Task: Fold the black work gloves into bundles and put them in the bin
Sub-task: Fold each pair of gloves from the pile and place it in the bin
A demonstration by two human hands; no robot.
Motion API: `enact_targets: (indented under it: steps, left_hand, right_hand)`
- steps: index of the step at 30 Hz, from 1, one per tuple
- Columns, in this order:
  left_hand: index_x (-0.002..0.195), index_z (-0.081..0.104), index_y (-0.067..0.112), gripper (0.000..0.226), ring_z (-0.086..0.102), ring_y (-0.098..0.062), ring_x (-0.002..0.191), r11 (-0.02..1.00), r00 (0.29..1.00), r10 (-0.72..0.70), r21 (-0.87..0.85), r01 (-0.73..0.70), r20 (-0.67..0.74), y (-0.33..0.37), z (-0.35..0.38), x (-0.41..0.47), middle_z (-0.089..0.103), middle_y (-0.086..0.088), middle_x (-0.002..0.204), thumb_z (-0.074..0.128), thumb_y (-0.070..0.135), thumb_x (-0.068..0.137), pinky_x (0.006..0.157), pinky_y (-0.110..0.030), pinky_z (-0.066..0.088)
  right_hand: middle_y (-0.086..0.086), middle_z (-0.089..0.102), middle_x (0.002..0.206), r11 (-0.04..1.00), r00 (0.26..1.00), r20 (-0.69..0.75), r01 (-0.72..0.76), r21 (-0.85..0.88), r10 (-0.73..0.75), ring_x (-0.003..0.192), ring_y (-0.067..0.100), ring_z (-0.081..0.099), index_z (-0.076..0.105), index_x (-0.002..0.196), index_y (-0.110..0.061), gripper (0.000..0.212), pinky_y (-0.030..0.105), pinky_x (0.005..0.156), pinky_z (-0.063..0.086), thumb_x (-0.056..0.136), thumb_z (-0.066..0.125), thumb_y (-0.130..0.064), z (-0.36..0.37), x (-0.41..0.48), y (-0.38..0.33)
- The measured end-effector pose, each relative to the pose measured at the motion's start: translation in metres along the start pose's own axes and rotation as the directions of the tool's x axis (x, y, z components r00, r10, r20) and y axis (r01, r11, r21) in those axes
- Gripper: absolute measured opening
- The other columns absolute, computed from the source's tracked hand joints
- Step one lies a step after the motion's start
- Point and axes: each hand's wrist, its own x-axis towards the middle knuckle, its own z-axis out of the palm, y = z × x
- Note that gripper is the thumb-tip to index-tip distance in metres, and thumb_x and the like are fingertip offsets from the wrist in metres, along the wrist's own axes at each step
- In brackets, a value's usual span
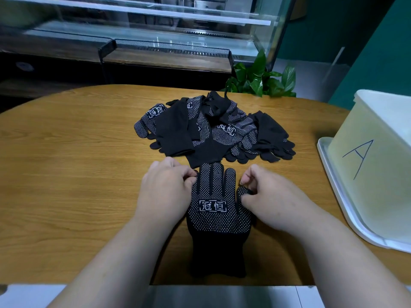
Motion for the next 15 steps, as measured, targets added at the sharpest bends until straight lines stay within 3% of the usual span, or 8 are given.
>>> enact_targets:
  steps: [3, 6, 8, 10, 13, 15]
  left_hand:
    - [0.098, 0.077, 0.033, 0.014, 0.044, -0.018, 0.096, 0.998, 0.999, 0.051, 0.043, -0.051, -0.004, -0.001, -0.001, -0.002, 0.052, 0.010, 0.091, 0.063, 0.035, 0.094, 0.085, -0.038, 0.044]
    - [0.109, 0.074, 0.032, 0.019, 0.044, -0.012, 0.101, 0.990, 0.991, 0.122, -0.080, -0.119, 0.047, -0.002, -0.009, -0.007, 0.049, 0.014, 0.094, 0.062, 0.030, 0.095, 0.087, -0.028, 0.038]
    - [0.112, 0.072, 0.032, 0.021, 0.045, -0.007, 0.102, 0.961, 0.962, 0.251, -0.145, -0.234, 0.110, -0.002, -0.014, -0.014, 0.050, 0.018, 0.095, 0.064, 0.033, 0.093, 0.087, -0.025, 0.038]
    - [0.109, 0.073, 0.033, 0.026, 0.046, -0.004, 0.103, 0.929, 0.914, 0.362, -0.152, -0.337, 0.182, -0.002, -0.016, -0.021, 0.054, 0.019, 0.098, 0.062, 0.043, 0.088, 0.091, -0.029, 0.042]
    - [0.106, 0.075, 0.034, 0.033, 0.048, -0.008, 0.101, 0.910, 0.876, 0.414, -0.125, -0.395, 0.248, -0.003, -0.012, -0.026, 0.058, 0.018, 0.098, 0.060, 0.050, 0.082, 0.090, -0.036, 0.046]
    - [0.107, 0.074, 0.036, 0.035, 0.048, -0.011, 0.099, 0.902, 0.865, 0.430, -0.086, -0.422, 0.260, -0.004, -0.010, -0.026, 0.056, 0.018, 0.098, 0.057, 0.054, 0.083, 0.088, -0.039, 0.047]
  right_hand:
    - [-0.009, 0.058, 0.084, 0.998, 1.000, 0.007, 0.008, 0.065, -0.008, 0.078, 0.007, 0.054, 0.051, 0.098, -0.030, 0.019, 0.028, 0.065, 0.040, 0.085, 0.064, -0.026, -0.002, -0.001, 0.000]
    - [-0.008, 0.061, 0.081, 0.992, 1.000, -0.009, 0.022, 0.125, -0.021, 0.073, 0.005, 0.054, 0.050, 0.095, -0.031, 0.021, 0.024, 0.060, 0.037, 0.084, 0.066, -0.025, -0.001, -0.003, 0.001]
    - [-0.008, 0.062, 0.080, 0.988, 0.999, -0.038, 0.039, 0.151, -0.033, 0.071, 0.005, 0.054, 0.050, 0.095, -0.030, 0.022, 0.022, 0.059, 0.036, 0.084, 0.068, -0.025, -0.001, -0.005, 0.001]
    - [-0.008, 0.062, 0.078, 0.984, 0.997, -0.064, 0.054, 0.172, -0.043, 0.070, 0.005, 0.054, 0.050, 0.093, -0.031, 0.022, 0.022, 0.060, 0.037, 0.084, 0.068, -0.024, -0.002, -0.008, 0.000]
    - [-0.008, 0.061, 0.076, 0.979, 0.993, -0.095, 0.083, 0.185, -0.066, 0.068, 0.007, 0.054, 0.050, 0.090, -0.032, 0.022, 0.025, 0.062, 0.041, 0.083, 0.070, -0.024, -0.001, -0.013, -0.006]
    - [-0.008, 0.060, 0.075, 0.978, 0.990, -0.112, 0.104, 0.181, -0.085, 0.069, 0.006, 0.053, 0.052, 0.087, -0.031, 0.021, 0.020, 0.059, 0.038, 0.083, 0.070, -0.023, 0.003, -0.017, -0.012]
